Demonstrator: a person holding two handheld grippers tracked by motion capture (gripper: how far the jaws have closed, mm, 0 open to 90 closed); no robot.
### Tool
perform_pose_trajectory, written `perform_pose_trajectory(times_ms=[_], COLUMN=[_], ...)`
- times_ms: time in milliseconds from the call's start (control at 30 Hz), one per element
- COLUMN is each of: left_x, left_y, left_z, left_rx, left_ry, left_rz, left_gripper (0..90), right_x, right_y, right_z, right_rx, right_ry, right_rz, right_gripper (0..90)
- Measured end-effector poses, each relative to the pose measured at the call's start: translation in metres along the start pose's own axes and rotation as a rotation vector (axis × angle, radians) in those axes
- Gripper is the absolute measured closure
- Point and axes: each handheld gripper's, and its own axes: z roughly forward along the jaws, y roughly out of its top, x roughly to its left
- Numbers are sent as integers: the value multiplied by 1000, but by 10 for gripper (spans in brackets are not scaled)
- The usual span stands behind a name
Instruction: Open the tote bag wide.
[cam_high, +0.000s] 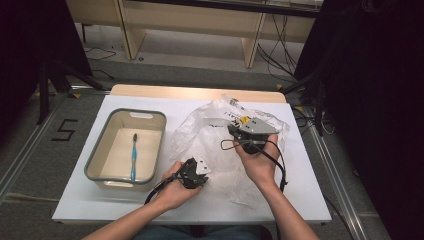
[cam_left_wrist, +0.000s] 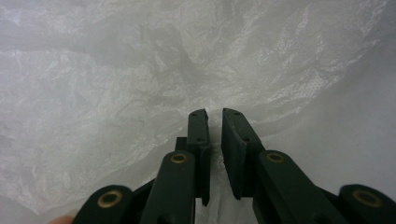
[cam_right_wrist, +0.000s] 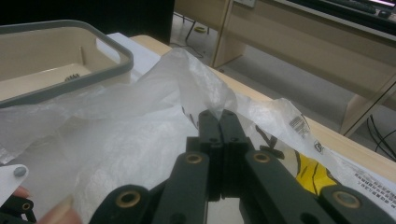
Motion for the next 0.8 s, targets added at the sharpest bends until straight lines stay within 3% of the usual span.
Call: perform_pose_trajectory(times_ms=[233,533,700,800], left_x=[0,0,0,0], left_y=[2,11,13,14], left_z=[-6,-39,-52,-58], left_rx=[-18,-105,-130,-134], left_ry=[2,20,10,16], left_rz=[1,-7,-41,-41], left_gripper=[751,556,453,428], right_x=[1,0,0,0], right_y=[0,0,-1,-1], right_z=[1,0,1,1], right_rx=[-4,0,1,2], right_ry=[4,7,5,6], right_rz=[3,6,6,5], right_gripper=[900,900,900,900])
